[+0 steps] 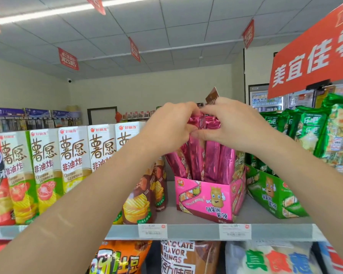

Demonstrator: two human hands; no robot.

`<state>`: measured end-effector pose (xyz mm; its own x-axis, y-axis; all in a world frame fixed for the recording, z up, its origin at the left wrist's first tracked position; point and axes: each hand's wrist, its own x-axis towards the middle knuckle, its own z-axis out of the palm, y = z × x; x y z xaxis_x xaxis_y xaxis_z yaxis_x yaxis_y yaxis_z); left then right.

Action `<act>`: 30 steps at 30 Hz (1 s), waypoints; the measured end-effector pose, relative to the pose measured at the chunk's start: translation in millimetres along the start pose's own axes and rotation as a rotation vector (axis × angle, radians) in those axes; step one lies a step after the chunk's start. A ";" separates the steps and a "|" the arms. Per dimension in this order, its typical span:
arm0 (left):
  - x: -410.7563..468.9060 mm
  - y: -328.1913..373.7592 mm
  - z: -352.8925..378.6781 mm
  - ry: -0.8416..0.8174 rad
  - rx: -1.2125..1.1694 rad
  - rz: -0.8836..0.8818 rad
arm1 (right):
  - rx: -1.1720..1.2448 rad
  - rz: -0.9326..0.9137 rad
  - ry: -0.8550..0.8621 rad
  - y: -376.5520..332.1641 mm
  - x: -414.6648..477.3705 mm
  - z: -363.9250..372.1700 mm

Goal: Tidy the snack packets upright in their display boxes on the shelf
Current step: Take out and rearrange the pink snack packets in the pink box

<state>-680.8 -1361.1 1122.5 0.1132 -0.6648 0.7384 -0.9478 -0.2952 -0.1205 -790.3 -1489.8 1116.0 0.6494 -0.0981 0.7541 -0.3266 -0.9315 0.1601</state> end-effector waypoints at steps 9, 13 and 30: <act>-11.5 -8.1 -0.6 0.100 0.581 -0.072 | -0.087 -0.027 -0.067 5.7 -0.6 -1.6; -18.0 -5.0 10.5 -0.004 0.679 -0.046 | -0.012 -0.023 0.000 2.9 -4.2 7.4; -62.7 1.4 -47.7 0.871 -0.276 -0.115 | -0.084 -0.031 0.104 8.0 -7.5 12.7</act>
<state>-703.5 -1287.0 1107.6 0.0528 0.1426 0.9884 -0.9948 -0.0789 0.0645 -789.0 -1501.0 1103.5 0.5868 -0.0293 0.8092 -0.3672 -0.9003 0.2337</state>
